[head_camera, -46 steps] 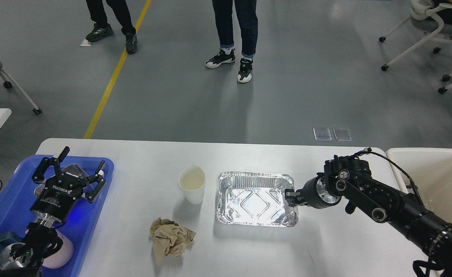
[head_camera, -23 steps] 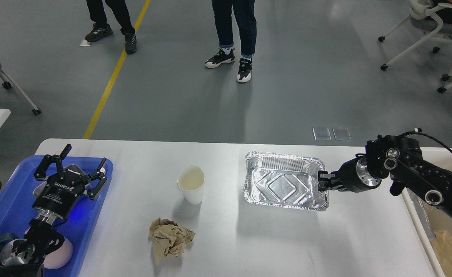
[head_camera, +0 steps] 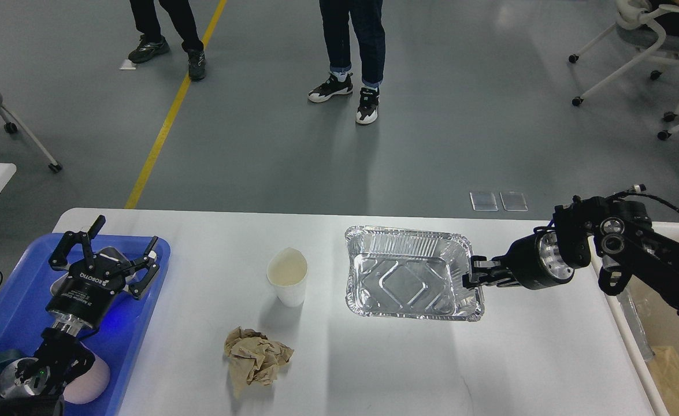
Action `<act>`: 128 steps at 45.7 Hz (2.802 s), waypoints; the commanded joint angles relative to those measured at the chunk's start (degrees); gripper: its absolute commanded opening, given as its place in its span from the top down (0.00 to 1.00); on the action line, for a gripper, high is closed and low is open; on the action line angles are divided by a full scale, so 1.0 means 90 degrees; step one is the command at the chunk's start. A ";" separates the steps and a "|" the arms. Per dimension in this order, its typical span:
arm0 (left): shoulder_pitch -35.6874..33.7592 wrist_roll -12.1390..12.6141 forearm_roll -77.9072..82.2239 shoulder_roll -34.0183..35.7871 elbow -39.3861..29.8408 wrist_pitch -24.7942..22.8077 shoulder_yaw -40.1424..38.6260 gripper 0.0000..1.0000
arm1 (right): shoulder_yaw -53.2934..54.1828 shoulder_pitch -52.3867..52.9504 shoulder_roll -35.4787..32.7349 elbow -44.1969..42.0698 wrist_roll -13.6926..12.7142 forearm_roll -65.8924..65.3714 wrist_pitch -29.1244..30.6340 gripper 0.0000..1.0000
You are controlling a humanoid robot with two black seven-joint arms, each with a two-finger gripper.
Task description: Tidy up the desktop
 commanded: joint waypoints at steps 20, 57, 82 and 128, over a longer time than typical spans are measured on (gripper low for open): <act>-0.0151 -0.0202 -0.0098 -0.0018 -0.0009 -0.0102 -0.0245 0.03 | -0.0087 -0.0167 -0.0002 -0.0019 -0.0016 0.0013 0.0016 1.00; -0.0327 -0.0261 0.0019 0.0450 0.0020 0.0044 -0.0049 0.03 | -0.0087 -0.0167 -0.0012 0.0010 -0.0016 0.0032 0.0016 1.00; -0.0055 -0.0261 0.0419 0.1523 -0.0039 -0.0209 0.0028 0.03 | -0.0087 -0.0128 -0.0090 0.0020 -0.0016 0.0022 0.0055 1.00; 0.1793 -0.0026 0.4258 0.5734 -0.2587 -0.0364 0.0009 0.03 | 0.0127 0.0390 -0.0012 0.0010 -0.0016 0.0013 0.0016 1.00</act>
